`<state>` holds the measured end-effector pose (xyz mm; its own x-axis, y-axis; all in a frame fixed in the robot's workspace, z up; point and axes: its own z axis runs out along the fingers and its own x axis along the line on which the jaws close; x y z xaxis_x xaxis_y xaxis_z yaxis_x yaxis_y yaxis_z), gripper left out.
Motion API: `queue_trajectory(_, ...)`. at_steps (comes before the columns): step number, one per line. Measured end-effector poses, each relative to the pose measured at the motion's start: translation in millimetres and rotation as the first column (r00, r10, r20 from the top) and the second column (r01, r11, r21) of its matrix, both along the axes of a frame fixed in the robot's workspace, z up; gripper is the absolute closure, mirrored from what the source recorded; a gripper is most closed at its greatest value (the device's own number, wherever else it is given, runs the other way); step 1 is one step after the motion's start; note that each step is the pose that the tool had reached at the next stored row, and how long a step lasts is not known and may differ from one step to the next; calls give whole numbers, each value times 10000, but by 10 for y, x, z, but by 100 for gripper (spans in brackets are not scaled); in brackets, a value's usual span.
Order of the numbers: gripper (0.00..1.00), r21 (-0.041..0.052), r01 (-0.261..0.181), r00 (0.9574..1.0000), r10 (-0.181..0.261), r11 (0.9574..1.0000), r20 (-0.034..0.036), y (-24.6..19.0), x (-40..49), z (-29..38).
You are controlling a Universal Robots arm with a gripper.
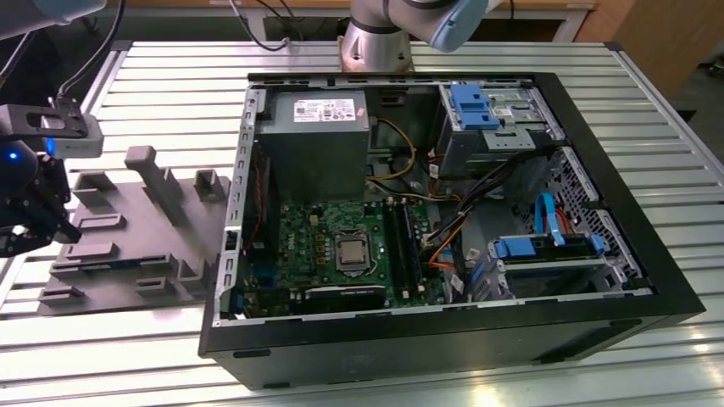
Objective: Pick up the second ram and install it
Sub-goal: 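Pick up the second ram and move it above second insertion slot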
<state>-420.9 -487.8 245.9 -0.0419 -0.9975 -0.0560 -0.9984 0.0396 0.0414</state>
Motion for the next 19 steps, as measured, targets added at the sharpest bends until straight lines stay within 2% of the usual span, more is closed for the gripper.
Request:
queue_trajectory(7,89,0,-21,10000,21,10000,-1,-23,0,-29)
queue_trajectory(19,89,1,-64,10000,64,10000,1,-28,8,-54)
